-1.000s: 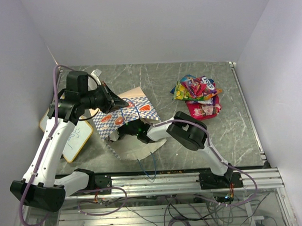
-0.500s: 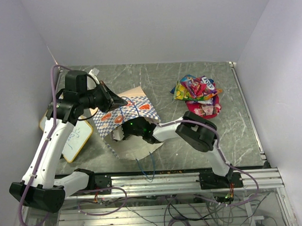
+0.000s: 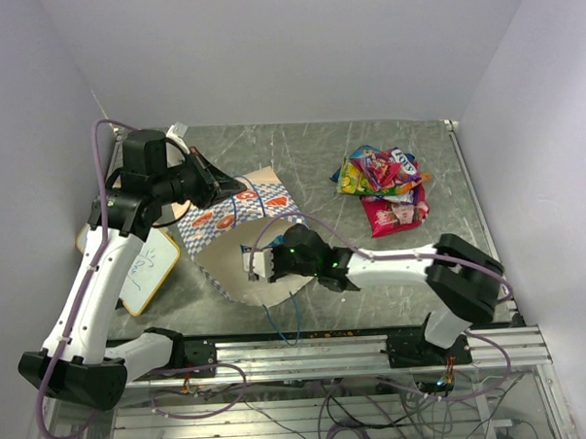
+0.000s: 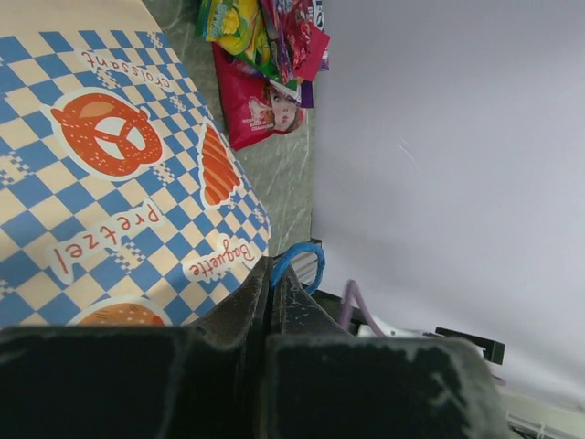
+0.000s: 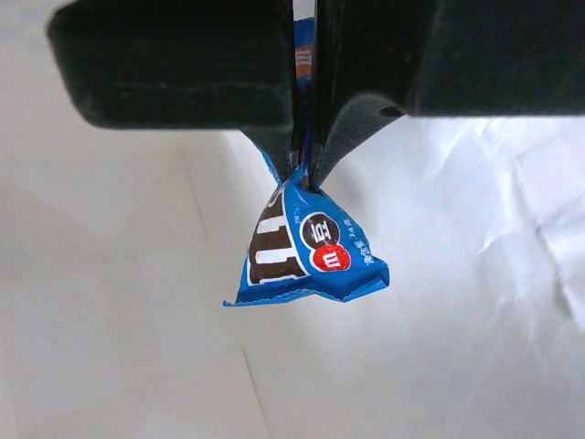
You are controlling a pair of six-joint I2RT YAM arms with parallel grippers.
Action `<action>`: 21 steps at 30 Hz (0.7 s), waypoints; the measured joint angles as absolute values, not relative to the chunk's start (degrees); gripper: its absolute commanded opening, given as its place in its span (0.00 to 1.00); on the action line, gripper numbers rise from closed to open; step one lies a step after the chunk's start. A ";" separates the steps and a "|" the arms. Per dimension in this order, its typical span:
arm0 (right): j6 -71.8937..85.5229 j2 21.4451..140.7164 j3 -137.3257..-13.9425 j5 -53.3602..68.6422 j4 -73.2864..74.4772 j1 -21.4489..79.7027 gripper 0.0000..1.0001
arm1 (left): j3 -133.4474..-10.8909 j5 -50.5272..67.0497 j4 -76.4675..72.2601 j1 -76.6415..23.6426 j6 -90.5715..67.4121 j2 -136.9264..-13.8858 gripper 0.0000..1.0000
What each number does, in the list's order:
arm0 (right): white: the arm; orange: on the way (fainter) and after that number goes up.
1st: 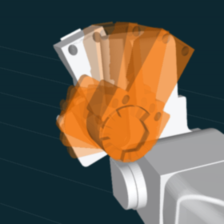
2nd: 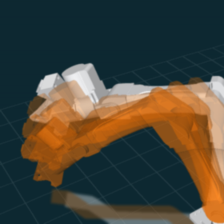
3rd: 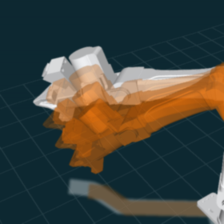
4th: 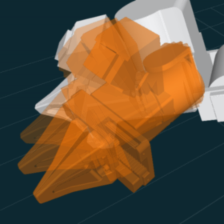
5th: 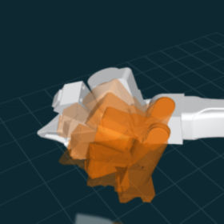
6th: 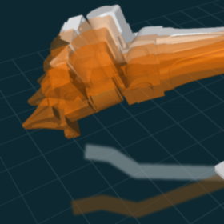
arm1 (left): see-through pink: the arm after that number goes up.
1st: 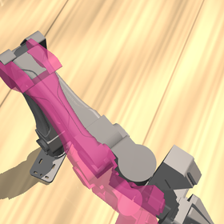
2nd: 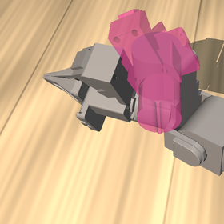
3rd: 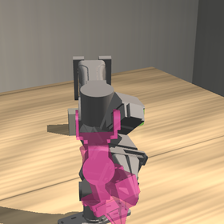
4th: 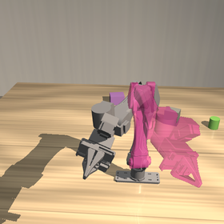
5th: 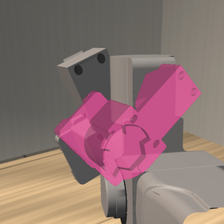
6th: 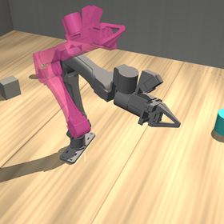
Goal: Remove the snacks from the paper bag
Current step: Take out the snack from the paper bag, then place the snack at the center of the board.
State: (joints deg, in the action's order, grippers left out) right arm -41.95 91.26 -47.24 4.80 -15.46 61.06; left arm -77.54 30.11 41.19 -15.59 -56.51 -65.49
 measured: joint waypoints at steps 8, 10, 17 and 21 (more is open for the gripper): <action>-30.70 69.10 -45.25 4.34 2.79 61.04 0.00 | -75.61 29.56 35.05 -15.59 -59.24 -66.61 0.07; -27.75 65.49 -46.76 4.19 7.44 61.04 0.00 | -75.37 29.58 33.30 -15.59 -60.05 -67.90 0.07; -17.15 60.38 -55.75 -0.05 22.70 61.08 0.00 | -75.44 30.02 29.34 -15.59 -60.51 -72.77 0.07; -12.47 58.92 -63.77 -6.26 27.42 61.12 0.00 | -77.19 31.09 27.97 -15.59 -61.19 -74.83 0.07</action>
State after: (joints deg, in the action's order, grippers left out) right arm -12.47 58.92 -63.77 -6.26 27.42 61.12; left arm -77.19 31.09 27.97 -15.59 -61.19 -74.83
